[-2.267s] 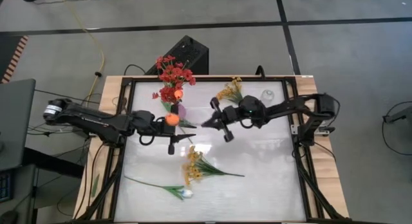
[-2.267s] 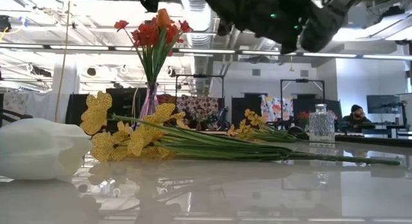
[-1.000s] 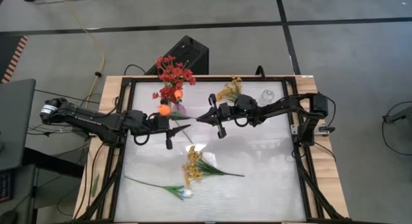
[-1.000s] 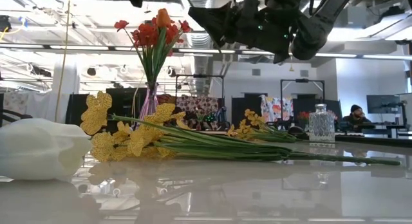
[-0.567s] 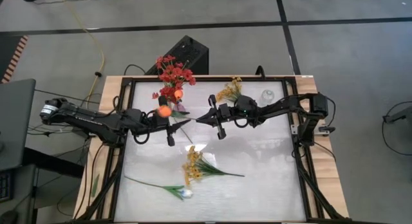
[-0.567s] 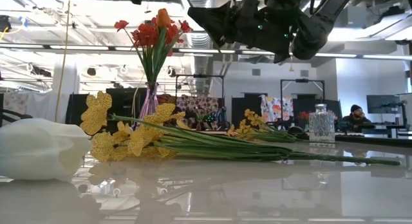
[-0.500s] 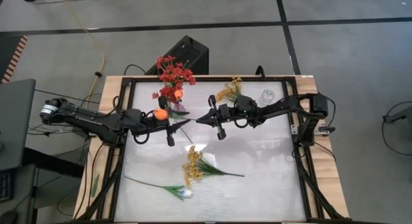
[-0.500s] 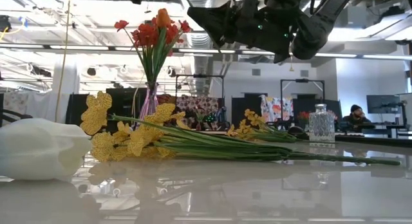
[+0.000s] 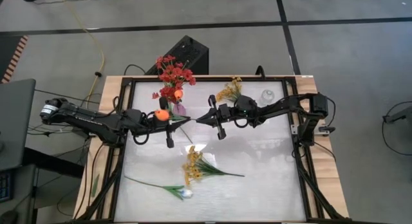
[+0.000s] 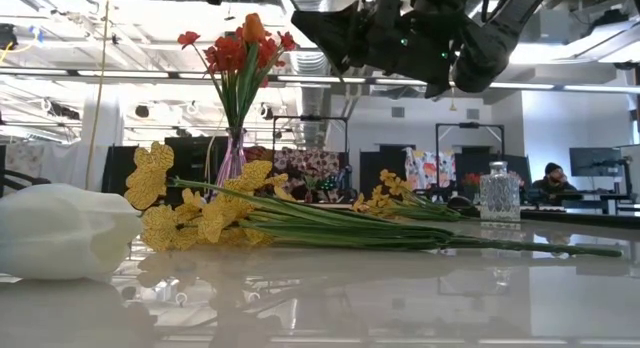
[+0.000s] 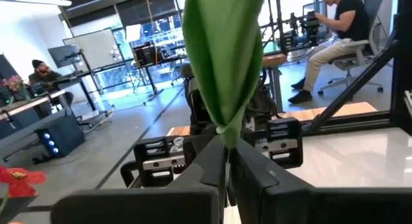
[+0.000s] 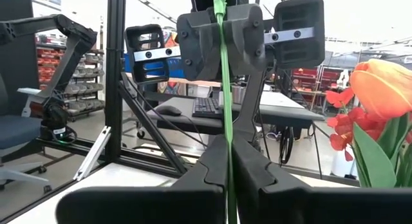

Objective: Sort flowers into vase by color
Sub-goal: Put the orange tulip into the pink vase

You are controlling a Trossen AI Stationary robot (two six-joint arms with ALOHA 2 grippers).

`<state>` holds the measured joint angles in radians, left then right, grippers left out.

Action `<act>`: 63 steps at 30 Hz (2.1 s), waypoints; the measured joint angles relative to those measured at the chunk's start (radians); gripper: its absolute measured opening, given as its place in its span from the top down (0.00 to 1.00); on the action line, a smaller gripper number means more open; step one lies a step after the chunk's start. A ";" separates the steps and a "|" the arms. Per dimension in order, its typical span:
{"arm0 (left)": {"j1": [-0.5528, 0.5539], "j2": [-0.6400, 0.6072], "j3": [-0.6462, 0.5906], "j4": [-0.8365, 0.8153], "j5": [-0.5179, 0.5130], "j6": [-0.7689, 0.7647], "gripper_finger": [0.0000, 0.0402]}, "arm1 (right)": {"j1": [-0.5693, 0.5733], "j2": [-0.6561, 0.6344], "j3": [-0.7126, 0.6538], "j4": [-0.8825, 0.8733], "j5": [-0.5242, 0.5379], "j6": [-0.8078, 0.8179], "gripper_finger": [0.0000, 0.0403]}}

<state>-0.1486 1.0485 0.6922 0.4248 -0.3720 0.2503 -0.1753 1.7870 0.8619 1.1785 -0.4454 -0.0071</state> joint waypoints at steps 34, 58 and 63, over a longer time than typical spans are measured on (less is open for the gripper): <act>0.000 -0.392 0.253 -1.125 -0.240 -0.550 1.00 | -0.094 -0.009 0.001 -0.183 -0.264 0.060 0.35; 0.505 -0.310 0.269 -1.030 0.048 -0.386 1.00 | -0.066 -0.009 0.001 -0.180 -0.264 0.087 0.35; 0.541 -0.257 0.267 -0.987 0.129 -0.360 1.00 | -0.060 -0.009 0.001 -0.182 -0.264 0.089 0.35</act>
<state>0.3920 0.7914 0.9596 -0.5617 -0.2425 -0.1095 -0.2354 1.7779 0.8627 0.9961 -0.7094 0.0818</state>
